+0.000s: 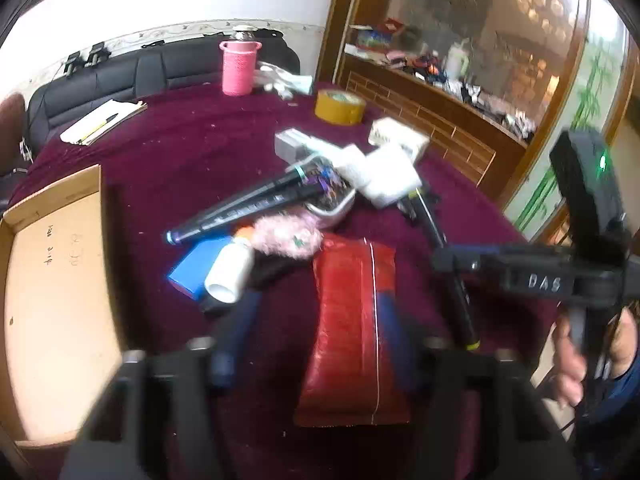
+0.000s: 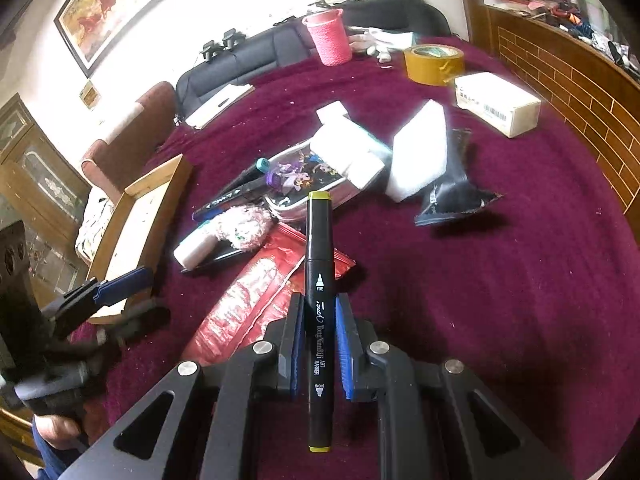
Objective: Organize objects
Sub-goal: 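Grasp the red foil bag with the left tool and carry it to the cardboard tray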
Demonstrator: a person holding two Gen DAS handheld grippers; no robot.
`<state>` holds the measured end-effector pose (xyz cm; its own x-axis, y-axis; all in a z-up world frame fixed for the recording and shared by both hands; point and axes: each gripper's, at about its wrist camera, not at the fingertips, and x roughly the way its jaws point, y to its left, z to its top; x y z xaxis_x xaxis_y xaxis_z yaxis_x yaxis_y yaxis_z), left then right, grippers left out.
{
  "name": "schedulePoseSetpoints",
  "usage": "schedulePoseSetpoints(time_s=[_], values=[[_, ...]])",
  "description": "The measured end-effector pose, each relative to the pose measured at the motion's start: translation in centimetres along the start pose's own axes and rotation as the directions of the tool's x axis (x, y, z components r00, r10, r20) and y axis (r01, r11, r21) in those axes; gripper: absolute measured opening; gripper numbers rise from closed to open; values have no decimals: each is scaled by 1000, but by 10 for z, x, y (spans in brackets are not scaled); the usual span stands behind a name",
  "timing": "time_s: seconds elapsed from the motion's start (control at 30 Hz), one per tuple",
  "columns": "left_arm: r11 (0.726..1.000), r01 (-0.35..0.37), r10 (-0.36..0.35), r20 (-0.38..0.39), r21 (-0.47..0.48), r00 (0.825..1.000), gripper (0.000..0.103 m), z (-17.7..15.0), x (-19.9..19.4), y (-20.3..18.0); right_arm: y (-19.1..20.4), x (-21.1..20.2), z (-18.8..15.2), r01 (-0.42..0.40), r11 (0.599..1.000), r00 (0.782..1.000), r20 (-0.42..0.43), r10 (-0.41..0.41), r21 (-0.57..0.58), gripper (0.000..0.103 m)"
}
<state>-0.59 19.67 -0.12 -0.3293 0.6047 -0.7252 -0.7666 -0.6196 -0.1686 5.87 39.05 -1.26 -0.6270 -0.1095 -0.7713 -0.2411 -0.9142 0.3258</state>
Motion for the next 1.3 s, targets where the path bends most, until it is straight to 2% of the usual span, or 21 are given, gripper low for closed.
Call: schedulePoseSetpoints(time_s=[0.03,0.1,0.2,0.27,0.33,0.4,0.47,0.5,0.63,0.73,0.9,1.03,1.3], values=[[1000,-2,2,-14,18,1000,86,-3,4,-6,-3,1,0,0,1000,1000,-2,0,8,16],[998,11,-8,-44,62,999,89,-5,13,-21,-9,3,-2,-4,1000,1000,-10,4,27,16],[987,-49,63,-91,151,994,98,-9,34,-43,-16,4,-5,-2,999,1000,-14,2,47,16],[974,-104,130,-123,201,984,98,-13,52,-54,-19,4,-5,-2,999,1000,-13,3,53,16],[975,-87,117,-142,203,983,94,-16,66,-58,-23,3,-6,2,998,1000,-10,-1,57,16],[980,-95,126,-177,174,976,67,-16,82,-55,-28,3,-6,-4,998,1000,-14,5,67,16],[991,-70,89,-168,115,982,56,-11,83,-47,-31,4,-7,-12,997,1000,-18,13,74,16],[993,-61,77,-166,98,983,54,-10,83,-43,-31,4,-7,-17,997,1000,-19,19,75,16],[998,-40,47,-159,46,986,50,-12,75,-35,-29,3,-5,-32,997,999,-18,33,66,16],[1000,4,-5,-145,-8,989,49,-12,66,-26,-25,-1,-1,-40,998,999,-8,40,57,16],[998,22,-27,-79,-66,997,49,-10,36,-8,-12,1,4,-62,997,998,-15,62,38,16],[995,9,-11,-16,-101,1000,49,-7,6,12,5,2,8,-92,996,995,-27,92,8,16],[975,-78,92,56,-210,994,49,-9,-38,72,63,12,26,-196,978,979,-67,192,-73,17]])
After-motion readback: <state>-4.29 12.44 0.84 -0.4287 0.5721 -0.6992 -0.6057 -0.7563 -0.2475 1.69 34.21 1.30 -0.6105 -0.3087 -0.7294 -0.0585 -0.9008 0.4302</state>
